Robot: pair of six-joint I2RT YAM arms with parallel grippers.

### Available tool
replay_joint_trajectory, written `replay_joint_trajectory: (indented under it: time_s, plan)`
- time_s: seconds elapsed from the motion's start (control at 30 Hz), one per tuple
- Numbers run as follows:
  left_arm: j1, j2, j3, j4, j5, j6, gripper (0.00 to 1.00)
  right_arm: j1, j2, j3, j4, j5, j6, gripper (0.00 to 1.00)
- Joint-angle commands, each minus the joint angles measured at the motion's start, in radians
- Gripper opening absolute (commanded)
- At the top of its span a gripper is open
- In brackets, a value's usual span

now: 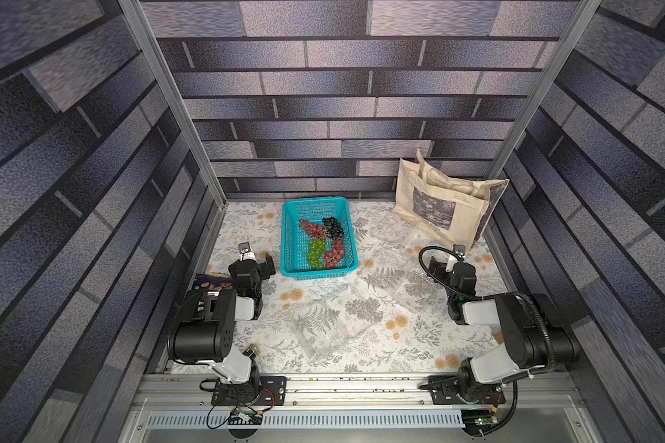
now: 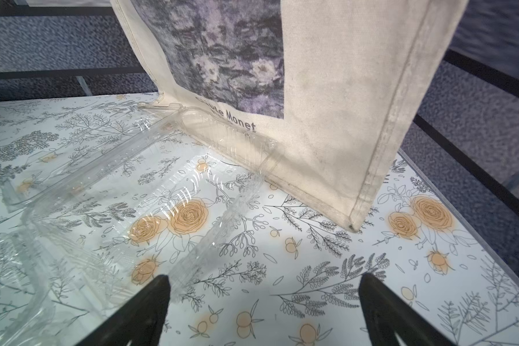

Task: Pack grapes into containers
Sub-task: Adjust the basket at the center of the board.

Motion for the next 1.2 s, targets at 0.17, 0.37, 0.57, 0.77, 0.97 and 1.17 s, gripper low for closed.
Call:
replay_joint_trajectory:
  time_s: [0.17,0.37,0.57,0.77,0.97,1.17]
  plan:
    - [-0.046,-0.006,-0.004,0.024,-0.109,0.017,1.0,0.01,0.004,0.018,0.009,-0.022,-0.015,1.0]
    - [-0.108,0.018,-0.046,0.151,-0.214,0.067,1.0,0.01,0.003,0.019,0.008,-0.022,-0.014,1.0]
    - [-0.095,0.002,-0.038,0.106,-0.198,0.051,1.0,0.01,0.003,0.02,0.008,-0.022,-0.013,1.0]
    - [-0.059,0.0,-0.009,0.041,-0.14,0.03,1.0,0.009,0.003,0.021,0.007,-0.023,-0.014,1.0]
    - [-0.068,-0.08,-0.005,-0.023,-0.137,0.049,1.0,0.009,-0.065,0.041,-0.087,0.05,0.008,1.0]
    - [-0.163,-0.369,0.151,-0.49,-0.343,0.0,1.0,0.015,-0.271,0.125,-0.452,0.16,0.07,1.0]
